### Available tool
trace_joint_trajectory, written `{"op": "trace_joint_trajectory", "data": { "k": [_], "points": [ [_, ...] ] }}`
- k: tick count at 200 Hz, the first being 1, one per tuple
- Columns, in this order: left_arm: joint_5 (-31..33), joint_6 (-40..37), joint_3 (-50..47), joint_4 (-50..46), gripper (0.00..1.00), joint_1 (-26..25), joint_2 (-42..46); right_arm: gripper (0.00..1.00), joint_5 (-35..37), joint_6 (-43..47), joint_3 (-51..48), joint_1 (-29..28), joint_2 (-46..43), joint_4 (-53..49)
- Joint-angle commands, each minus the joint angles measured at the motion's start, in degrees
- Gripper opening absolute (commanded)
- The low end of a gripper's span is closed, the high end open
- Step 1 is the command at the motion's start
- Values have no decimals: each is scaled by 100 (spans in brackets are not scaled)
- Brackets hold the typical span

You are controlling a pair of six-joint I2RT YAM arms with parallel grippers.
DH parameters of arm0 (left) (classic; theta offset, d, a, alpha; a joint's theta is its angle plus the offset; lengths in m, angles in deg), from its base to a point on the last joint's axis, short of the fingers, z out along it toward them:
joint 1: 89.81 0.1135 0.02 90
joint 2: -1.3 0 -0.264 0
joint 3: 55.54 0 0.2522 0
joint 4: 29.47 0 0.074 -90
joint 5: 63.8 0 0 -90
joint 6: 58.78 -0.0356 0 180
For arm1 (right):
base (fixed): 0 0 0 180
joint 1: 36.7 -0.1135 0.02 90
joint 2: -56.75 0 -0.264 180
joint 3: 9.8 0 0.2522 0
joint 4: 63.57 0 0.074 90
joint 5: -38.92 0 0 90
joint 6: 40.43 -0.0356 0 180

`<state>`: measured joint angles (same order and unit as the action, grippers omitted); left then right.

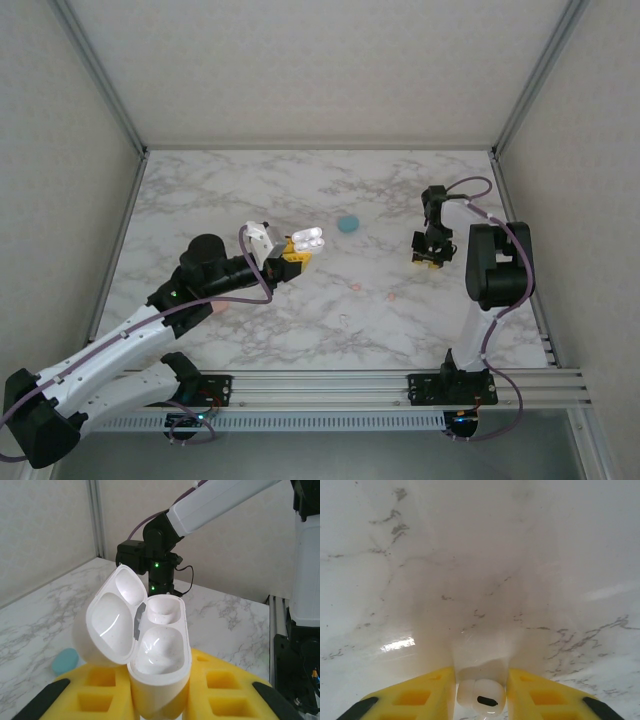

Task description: Insert wireless bluetooth earbuds into charging case

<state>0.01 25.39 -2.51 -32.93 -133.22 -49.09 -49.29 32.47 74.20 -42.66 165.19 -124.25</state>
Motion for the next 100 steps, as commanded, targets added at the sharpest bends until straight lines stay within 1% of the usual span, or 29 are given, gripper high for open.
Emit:
{"op": "trace_joint_trajectory", "data": {
  "k": [1, 23, 62, 79, 100],
  "points": [
    [37, 16, 160, 7, 16, -44, 1, 29, -16, 53, -291, -36, 37, 175],
    [53, 33, 163, 4, 16, -46, -6, 26, -62, 152, -357, -35, -226, 206],
    [57, 82, 150, 83, 16, -44, -71, 26, -182, 302, -380, -97, -1003, 136],
    [79, 106, 158, 144, 16, -44, -148, 27, -238, 352, -367, -286, -1487, 115],
    [97, 166, 169, 266, 16, -44, -311, 27, -161, 399, -281, -737, -2202, 97]
  ]
}}
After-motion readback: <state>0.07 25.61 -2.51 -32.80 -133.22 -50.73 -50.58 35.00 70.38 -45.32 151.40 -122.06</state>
